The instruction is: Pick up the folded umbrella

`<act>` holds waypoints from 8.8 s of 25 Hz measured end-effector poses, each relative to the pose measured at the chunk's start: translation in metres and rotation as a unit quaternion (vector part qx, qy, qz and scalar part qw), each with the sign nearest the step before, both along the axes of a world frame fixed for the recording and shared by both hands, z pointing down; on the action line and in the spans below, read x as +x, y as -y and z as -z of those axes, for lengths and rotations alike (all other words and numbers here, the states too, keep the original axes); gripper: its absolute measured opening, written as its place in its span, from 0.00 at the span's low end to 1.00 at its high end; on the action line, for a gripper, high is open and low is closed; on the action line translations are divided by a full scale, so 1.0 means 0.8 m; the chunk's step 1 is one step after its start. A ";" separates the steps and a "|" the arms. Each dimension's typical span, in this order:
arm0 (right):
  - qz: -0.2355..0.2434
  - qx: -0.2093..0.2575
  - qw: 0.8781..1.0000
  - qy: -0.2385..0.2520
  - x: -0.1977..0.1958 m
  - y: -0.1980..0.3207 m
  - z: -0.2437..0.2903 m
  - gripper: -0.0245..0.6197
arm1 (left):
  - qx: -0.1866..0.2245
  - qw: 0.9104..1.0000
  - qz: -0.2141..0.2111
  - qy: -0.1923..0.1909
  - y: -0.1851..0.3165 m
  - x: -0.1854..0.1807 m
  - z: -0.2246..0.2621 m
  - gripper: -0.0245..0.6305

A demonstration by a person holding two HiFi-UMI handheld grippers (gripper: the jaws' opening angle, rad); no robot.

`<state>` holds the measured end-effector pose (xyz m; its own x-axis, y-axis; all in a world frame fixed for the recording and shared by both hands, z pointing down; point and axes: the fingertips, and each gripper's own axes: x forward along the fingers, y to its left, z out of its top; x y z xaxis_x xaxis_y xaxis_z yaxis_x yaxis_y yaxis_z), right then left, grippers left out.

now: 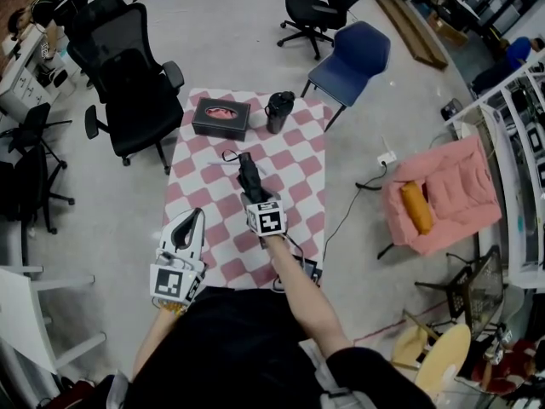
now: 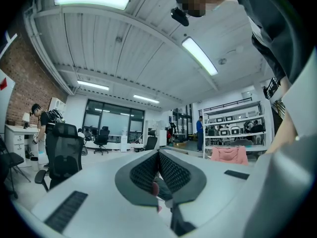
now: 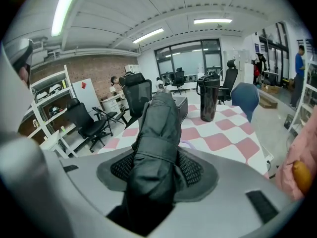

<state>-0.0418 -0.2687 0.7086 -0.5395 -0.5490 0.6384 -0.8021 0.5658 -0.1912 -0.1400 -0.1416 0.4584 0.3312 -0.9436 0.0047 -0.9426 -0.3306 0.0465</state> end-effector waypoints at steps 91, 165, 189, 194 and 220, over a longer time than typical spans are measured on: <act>0.005 0.361 0.913 0.190 0.042 -0.049 0.444 0.39 | 0.062 0.995 -0.081 0.006 0.058 0.061 0.057 0.06; 0.008 0.277 0.942 0.187 0.020 -0.088 0.261 0.39 | 0.011 0.996 -0.087 0.003 0.040 0.067 -0.022 0.06; -0.002 0.275 0.948 0.162 0.019 -0.072 0.249 0.39 | -0.003 0.996 -0.087 -0.002 0.052 0.064 -0.042 0.06; 0.001 0.271 0.949 0.159 0.017 -0.073 0.246 0.39 | -0.007 0.996 -0.092 -0.003 0.053 0.066 -0.045 0.06; 0.008 0.248 0.959 0.137 0.013 -0.067 0.229 0.39 | -0.019 0.996 -0.087 -0.009 0.056 0.063 -0.056 0.06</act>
<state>-0.0312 -0.2153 0.5252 -0.6602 -0.7390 0.1342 -0.7509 0.6531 -0.0976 -0.0897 -0.1861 0.5032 0.4895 -0.8714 0.0320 -0.8704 -0.4861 0.0782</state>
